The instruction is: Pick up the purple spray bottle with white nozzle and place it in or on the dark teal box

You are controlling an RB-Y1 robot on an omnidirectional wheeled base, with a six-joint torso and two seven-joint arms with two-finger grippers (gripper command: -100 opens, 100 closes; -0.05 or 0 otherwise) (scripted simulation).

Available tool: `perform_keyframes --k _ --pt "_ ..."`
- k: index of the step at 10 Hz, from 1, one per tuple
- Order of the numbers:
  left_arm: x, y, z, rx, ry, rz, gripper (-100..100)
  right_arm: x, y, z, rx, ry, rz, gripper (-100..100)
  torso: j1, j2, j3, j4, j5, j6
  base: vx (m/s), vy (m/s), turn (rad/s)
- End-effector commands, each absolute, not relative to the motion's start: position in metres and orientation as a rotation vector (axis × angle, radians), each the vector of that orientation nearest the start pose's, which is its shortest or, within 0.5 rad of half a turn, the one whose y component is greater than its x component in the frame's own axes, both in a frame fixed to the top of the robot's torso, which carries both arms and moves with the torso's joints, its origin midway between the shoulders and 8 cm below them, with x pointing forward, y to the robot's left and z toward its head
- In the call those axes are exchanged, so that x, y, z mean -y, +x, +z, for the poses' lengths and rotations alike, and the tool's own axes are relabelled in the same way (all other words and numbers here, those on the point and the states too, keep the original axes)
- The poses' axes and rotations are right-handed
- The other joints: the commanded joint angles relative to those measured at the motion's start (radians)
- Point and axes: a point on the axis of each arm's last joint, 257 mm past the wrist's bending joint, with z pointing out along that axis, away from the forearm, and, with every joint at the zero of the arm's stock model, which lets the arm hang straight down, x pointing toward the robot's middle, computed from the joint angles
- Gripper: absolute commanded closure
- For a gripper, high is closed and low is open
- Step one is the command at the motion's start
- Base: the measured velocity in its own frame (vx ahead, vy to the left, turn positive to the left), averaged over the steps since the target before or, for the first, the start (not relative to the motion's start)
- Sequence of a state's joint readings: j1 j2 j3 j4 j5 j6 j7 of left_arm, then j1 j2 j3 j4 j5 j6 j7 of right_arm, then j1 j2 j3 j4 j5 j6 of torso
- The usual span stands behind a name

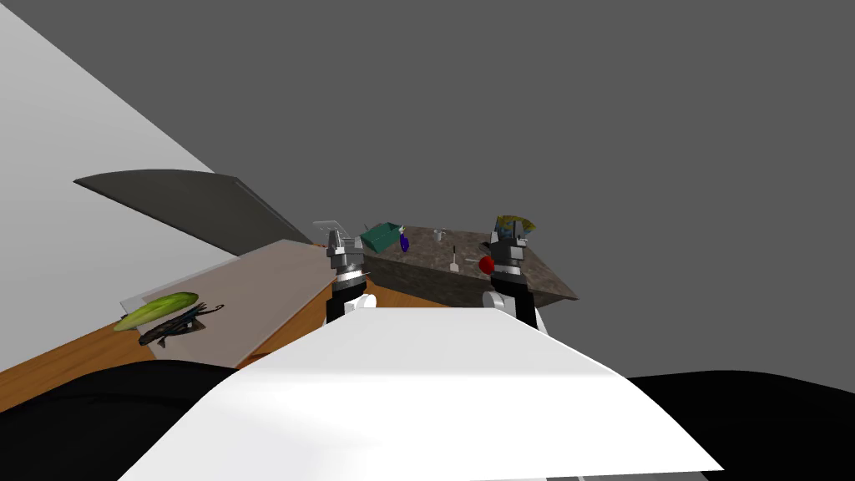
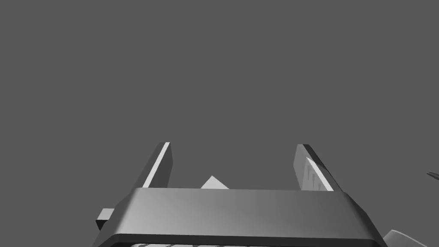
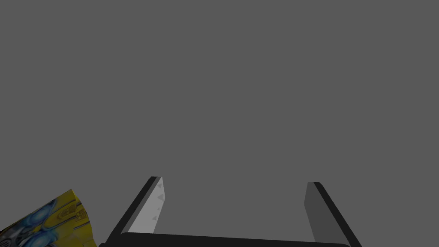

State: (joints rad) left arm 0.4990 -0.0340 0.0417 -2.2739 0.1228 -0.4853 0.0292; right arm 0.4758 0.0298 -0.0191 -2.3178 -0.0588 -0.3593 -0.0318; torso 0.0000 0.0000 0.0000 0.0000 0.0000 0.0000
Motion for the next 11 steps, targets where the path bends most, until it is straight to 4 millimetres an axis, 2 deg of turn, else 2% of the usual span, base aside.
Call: perform_keyframes --k 1,5,11 --pt "-0.307 0.346 0.017 -0.546 -0.755 -1.359 -100 0.294 0.358 0.022 -0.594 0.791 1.343 0 0.000 0.000 0.000 0.000 0.000 0.000 0.000 0.000 0.000" --pt "-0.293 0.364 -0.002 -0.673 -0.707 -1.349 -100 0.294 0.358 0.022 -0.594 0.791 1.343 0 0.001 0.000 0.000 0.000 0.000 0.000 -0.009 0.011 0.016" --pt "-0.281 0.402 -0.054 -0.857 -0.676 -1.293 -100 0.294 0.358 0.022 -0.594 0.791 1.343 0 0.003 0.001 0.000 0.000 0.001 0.000 -0.019 0.029 0.030"
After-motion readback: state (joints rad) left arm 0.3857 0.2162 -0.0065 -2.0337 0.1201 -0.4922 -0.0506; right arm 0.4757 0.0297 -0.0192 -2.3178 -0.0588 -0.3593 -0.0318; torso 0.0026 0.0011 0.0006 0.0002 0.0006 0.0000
